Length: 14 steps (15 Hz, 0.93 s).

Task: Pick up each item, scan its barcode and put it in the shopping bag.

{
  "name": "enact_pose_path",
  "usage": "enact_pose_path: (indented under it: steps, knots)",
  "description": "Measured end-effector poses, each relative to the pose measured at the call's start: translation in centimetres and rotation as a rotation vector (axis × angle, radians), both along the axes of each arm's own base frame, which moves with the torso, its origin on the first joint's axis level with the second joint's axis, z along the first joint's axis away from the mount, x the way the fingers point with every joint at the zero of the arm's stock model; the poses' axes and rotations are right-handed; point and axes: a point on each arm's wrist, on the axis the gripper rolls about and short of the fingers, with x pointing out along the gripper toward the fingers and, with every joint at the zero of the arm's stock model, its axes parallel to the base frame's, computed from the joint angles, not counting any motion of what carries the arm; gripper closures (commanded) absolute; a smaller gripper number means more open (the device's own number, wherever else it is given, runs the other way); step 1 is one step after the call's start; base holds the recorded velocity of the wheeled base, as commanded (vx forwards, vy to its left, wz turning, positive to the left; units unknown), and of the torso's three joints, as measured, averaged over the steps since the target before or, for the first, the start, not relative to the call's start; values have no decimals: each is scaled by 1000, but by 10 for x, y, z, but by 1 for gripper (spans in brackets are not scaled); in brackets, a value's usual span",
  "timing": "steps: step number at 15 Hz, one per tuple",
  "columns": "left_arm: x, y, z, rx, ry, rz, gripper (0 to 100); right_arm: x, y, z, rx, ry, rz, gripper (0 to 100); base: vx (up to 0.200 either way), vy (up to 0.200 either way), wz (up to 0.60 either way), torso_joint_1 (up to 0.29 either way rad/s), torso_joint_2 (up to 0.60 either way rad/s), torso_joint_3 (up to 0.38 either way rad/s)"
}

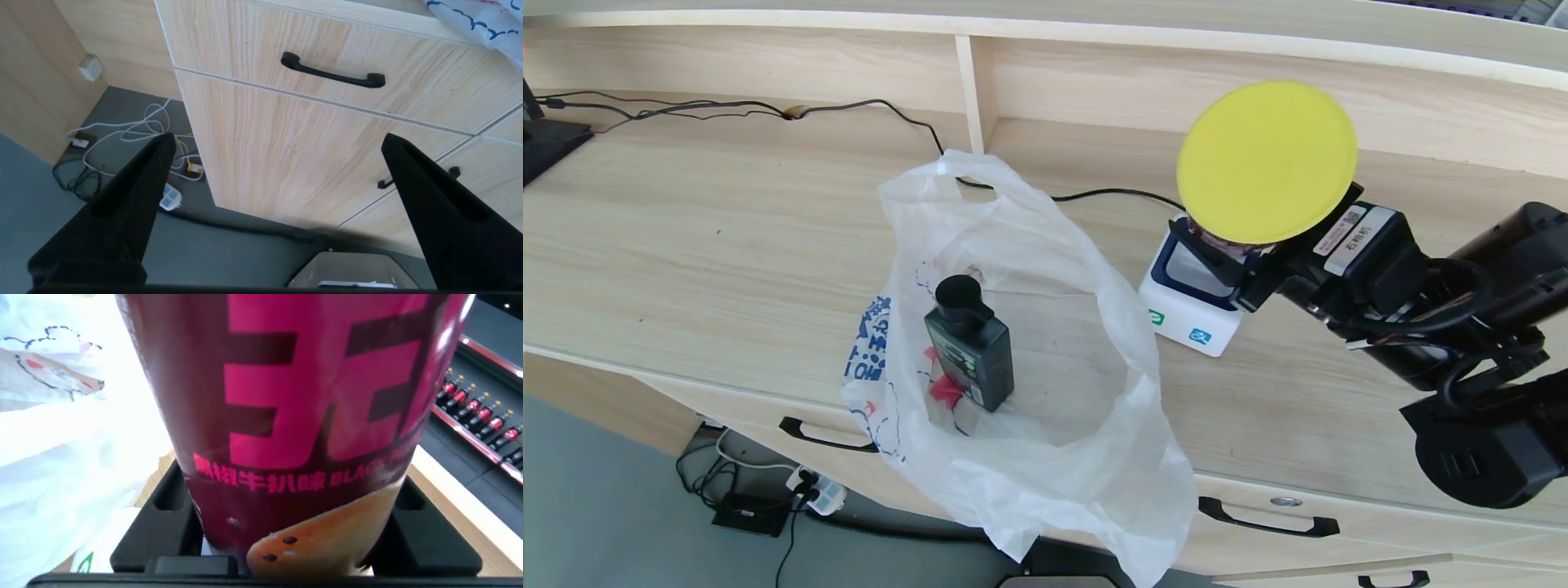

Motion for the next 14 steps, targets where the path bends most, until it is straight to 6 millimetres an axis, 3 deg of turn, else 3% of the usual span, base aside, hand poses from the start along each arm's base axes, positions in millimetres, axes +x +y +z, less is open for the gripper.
enact_pose_path:
  steps: [11,14]
  knots:
    - [0,0,0,0,0,0,0,8,-11,13,55,-10,-30,100,0,0,0,0,0,0]
    - [0,0,0,0,0,1,0,2,-10,23,180,40,-95,100,0,0,0,0,0,0]
